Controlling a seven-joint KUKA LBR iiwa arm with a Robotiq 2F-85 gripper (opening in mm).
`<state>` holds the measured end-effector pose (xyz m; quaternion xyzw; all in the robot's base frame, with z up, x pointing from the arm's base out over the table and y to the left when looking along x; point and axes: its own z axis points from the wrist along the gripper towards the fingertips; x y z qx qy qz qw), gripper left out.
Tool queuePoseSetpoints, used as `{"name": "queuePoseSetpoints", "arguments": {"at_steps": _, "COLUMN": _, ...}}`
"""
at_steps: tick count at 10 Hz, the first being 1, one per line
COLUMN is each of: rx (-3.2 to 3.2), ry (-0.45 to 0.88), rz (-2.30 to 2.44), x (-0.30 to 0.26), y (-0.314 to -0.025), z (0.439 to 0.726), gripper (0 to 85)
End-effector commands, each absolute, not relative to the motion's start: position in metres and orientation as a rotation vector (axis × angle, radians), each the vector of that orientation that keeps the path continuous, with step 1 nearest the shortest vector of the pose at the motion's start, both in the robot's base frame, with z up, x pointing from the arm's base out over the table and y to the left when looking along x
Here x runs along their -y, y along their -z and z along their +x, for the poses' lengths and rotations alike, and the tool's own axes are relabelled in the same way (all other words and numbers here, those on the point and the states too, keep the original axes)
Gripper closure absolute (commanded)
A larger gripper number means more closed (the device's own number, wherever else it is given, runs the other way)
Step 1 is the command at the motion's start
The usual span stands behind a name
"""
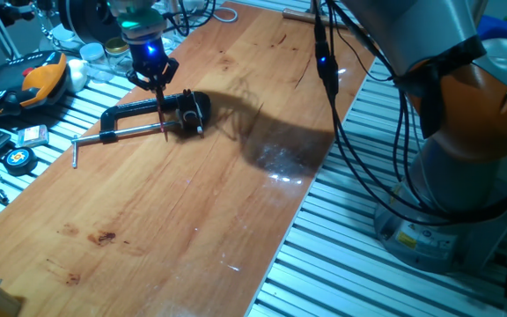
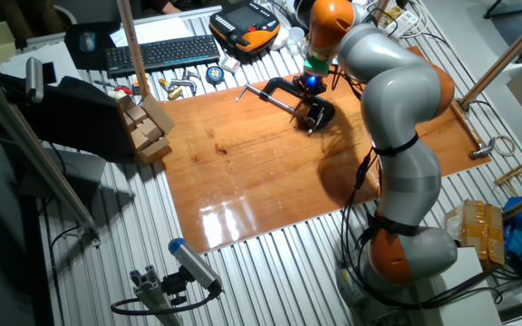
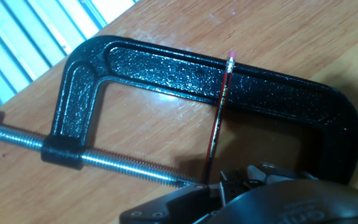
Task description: Insert the pencil into the pencil sharpener
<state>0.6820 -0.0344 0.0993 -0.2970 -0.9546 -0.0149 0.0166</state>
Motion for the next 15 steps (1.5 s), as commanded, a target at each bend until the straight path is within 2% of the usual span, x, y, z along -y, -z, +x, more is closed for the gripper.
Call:
{"name": "queuePoseSetpoints", "arguments": {"at_steps": 1, "rx": 2.968, "ry": 0.046, "rz": -0.923, "x": 0.035, "y": -0.098, "z": 0.682, "gripper": 85.0}}
{"name": "queuePoseSetpoints", "arguments": {"at_steps": 15, "rx": 2.908, "ry": 0.091, "rz": -0.830, "x": 0.037, "y": -0.085, "z": 0.682, "gripper": 85.0}}
